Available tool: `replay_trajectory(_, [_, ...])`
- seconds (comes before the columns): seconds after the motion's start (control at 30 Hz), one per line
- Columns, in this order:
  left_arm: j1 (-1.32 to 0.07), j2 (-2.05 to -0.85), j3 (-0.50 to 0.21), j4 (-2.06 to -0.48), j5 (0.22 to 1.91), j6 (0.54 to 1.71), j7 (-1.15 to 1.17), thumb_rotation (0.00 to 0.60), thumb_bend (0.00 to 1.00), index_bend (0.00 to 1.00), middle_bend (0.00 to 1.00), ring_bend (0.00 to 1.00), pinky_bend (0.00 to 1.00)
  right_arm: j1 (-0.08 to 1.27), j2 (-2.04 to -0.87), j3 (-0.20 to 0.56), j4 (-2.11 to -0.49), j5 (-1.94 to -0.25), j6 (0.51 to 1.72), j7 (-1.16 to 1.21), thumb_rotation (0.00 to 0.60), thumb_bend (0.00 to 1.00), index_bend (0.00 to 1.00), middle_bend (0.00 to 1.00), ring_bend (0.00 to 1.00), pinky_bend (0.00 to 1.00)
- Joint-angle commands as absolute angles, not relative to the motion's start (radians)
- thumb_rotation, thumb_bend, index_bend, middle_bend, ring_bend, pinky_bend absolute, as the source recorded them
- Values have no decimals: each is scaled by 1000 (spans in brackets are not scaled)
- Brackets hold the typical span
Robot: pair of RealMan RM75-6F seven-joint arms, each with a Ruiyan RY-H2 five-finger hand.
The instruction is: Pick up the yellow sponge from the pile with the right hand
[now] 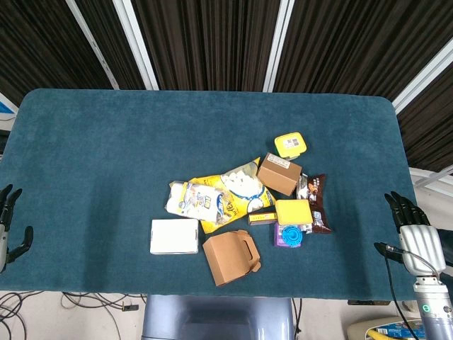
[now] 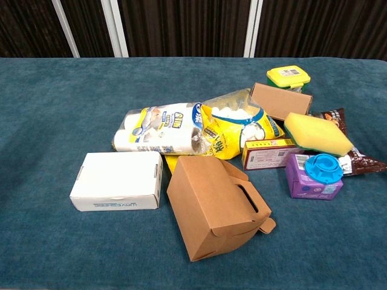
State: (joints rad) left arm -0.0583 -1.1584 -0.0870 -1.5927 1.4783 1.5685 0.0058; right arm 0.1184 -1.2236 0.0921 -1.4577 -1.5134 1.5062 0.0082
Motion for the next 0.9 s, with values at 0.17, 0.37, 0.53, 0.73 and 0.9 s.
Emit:
replay_trajectory(0.17, [-58,-1159,-87,-1592,1477,1567,5,600,462,0,0,17,16,120,-1223,91,-1458,-1514,1502,7,600,145,0,74,109,194])
replay_trajectory(0.37, [-59,-1159,-87,-1595,1481,1569,9,600,462,0,0,17,16,120,-1220,88,-1460,-1517,1499,15,600,145,0,74,109,194])
replay_trajectory(0.53, [-57,-1158,-87,-1593,1477,1569,4,600,462,0,0,17,16,122,-1215,86,-1461,-1520,1494,35,600,145,0,74,109,194])
replay_trajectory(0.73, [-57,-1158,-87,-1590,1478,1569,-1,600,462,0,0,17,16,127,-1211,80,-1463,-1525,1480,42,600,145,0,74,109,194])
replay_trajectory(0.9, [-57,-1159,-87,-1592,1478,1567,0,600,462,0,0,17,16,131,-1206,75,-1462,-1529,1469,63,600,145,0,74,109,194])
